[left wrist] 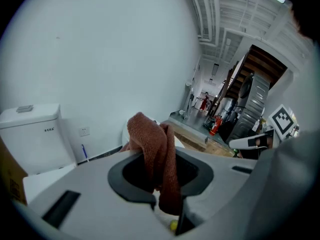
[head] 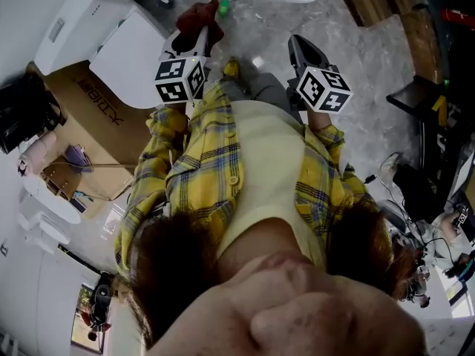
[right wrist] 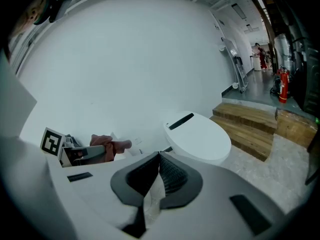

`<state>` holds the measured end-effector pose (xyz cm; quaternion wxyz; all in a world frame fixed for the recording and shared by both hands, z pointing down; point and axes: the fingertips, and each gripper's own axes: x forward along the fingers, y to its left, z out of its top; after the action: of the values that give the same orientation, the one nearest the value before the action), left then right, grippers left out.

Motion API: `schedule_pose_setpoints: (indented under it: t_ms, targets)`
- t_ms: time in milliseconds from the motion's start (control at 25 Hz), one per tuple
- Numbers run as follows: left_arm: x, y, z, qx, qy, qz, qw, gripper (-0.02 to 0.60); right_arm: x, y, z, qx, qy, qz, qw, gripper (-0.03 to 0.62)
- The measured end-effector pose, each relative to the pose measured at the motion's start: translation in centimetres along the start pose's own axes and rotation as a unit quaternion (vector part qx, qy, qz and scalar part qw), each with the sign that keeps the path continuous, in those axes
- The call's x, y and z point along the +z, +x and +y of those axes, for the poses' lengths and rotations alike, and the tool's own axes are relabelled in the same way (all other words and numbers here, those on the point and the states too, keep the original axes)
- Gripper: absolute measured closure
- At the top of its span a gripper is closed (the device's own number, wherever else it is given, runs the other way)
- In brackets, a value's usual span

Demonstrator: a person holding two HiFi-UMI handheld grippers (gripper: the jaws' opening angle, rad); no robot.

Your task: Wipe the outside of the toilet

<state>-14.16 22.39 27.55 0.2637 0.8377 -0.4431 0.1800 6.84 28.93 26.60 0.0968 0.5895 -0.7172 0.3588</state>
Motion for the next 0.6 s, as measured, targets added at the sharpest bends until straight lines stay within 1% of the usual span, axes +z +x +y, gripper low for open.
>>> schedule_pose_setpoints:
  t_ms: [200, 360, 600]
  targets:
    - [0.9, 2.1, 1.0, 0.015, -0.015, -0.002, 0.9998, 0.485, 2.0, 2.4, -1.2, 0.007, -0.005, 0.005, 1.0, 0.568]
    - [2.1, 4.6, 1.7, 0.037, -0.021, -0.005, 0.9991, 0.485, 4.4, 5.2, -2.1, 0.033, -0.017, 0.01, 0.999, 0.568]
    - [5.3, 9.0, 3.0, 0.086, -0.028, -0.022, 0.9956, 0.485, 8.6, 9.5, -4.5, 0.077, -0.03, 0.028, 0.996, 0.568]
